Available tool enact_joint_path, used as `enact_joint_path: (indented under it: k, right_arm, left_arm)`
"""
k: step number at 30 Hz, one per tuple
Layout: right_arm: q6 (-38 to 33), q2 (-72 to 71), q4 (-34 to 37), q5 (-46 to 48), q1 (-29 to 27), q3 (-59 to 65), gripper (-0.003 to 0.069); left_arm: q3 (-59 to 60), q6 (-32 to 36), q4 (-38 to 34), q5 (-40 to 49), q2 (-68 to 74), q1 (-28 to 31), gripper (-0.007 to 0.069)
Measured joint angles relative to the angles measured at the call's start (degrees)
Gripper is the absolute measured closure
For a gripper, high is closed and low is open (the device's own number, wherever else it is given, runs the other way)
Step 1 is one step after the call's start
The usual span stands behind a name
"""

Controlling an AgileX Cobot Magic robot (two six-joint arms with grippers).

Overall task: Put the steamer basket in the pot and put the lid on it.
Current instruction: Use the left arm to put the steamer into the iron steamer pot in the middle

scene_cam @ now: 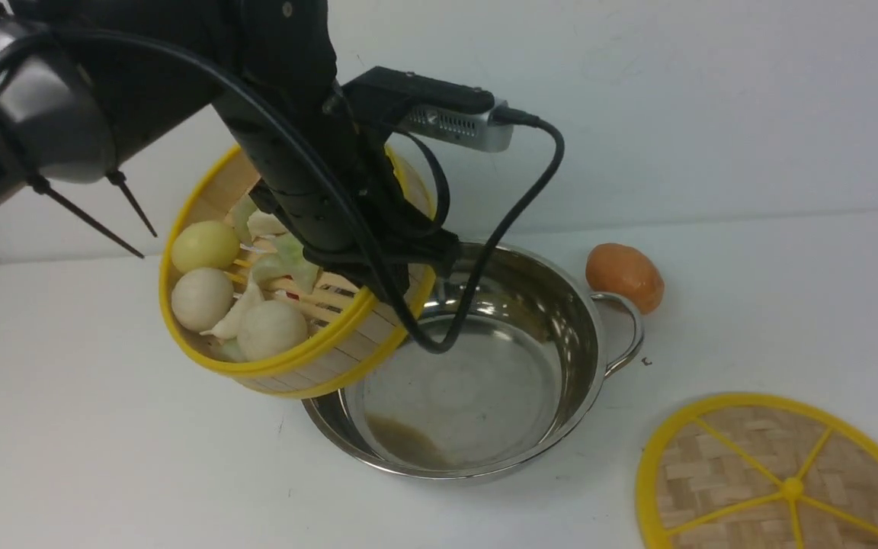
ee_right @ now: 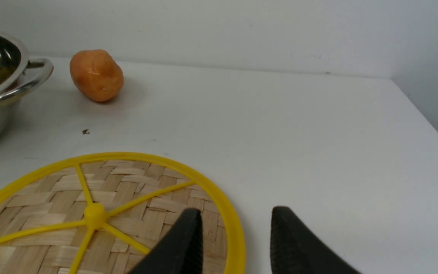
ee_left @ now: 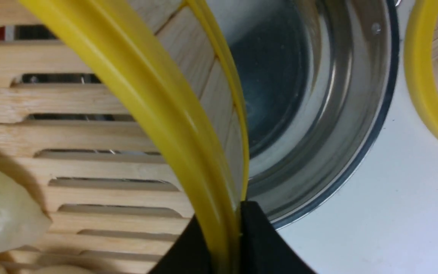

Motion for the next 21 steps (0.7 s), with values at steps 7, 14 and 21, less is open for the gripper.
enact_joint_path:
  k: [7,14,21]
  right_arm:
    - [0.00,0.00,0.00,0.00,0.00,0.00,0.0418]
    - [0.00,0.00,0.00,0.00,0.00,0.00,0.0418]
    - [0.00,0.00,0.00,0.00,0.00,0.00,0.0418]
  left_arm:
    - [0.00,0.51,-0.18,0.23,-1.59,0.00,0.0576]
    - [0.00,0.81,-4.45,0.23,-1.59,0.00,0.0576]
    - [0.00,1.81,-3.31,0.94,-3.45,0.00,0.0576]
